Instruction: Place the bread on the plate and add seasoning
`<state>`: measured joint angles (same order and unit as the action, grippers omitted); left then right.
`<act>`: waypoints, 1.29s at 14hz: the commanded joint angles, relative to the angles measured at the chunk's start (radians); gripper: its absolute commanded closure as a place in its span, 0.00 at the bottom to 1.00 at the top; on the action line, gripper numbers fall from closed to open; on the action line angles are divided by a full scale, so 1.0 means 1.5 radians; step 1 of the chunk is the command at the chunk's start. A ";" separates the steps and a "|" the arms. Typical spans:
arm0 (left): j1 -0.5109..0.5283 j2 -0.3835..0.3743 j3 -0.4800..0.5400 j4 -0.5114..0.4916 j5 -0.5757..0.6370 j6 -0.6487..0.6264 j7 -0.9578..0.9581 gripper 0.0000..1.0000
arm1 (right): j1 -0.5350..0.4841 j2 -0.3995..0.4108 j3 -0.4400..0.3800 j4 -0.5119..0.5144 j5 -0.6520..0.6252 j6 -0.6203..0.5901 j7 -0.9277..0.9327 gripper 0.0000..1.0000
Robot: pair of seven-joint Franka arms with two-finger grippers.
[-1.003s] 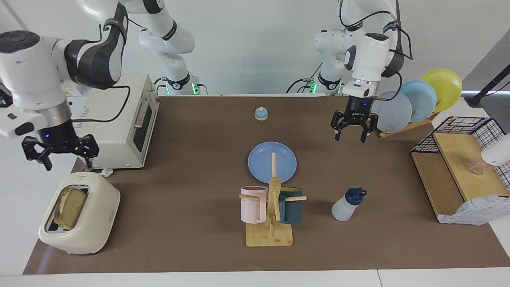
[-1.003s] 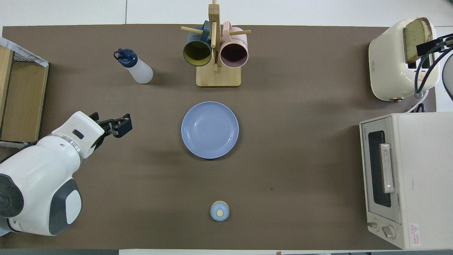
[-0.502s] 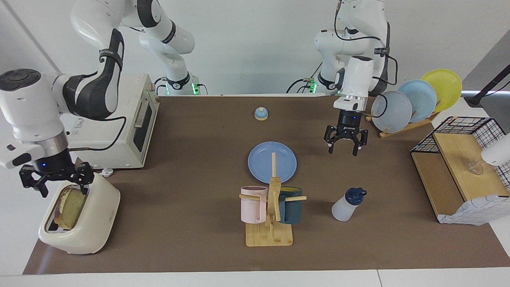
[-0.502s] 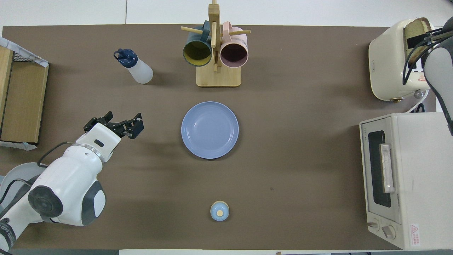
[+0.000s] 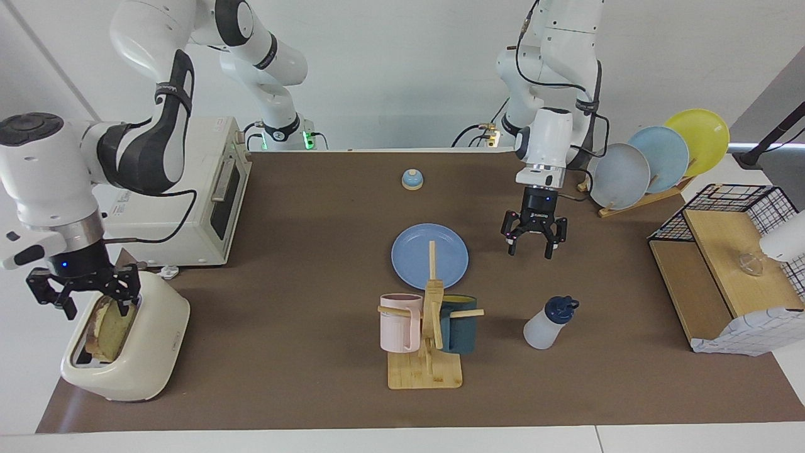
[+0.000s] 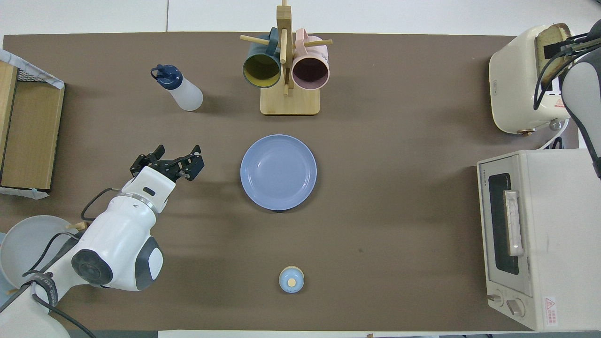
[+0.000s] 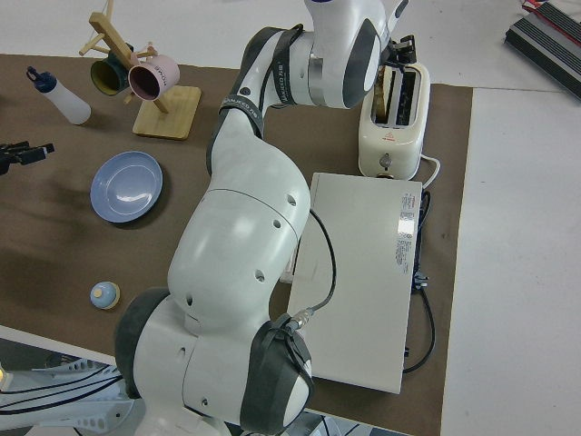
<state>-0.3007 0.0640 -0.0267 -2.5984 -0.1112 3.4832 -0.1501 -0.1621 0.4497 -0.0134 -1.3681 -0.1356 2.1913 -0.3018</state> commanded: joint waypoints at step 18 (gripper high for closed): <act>-0.021 0.166 0.031 0.208 -0.051 0.000 0.013 0.00 | 0.144 -0.116 0.019 0.092 -0.020 -0.273 -0.093 1.00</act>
<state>-0.3118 0.2753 0.0022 -2.3367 -0.1622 3.4827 -0.1495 0.0064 0.3062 0.0157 -1.2235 -0.1487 1.8285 -0.4404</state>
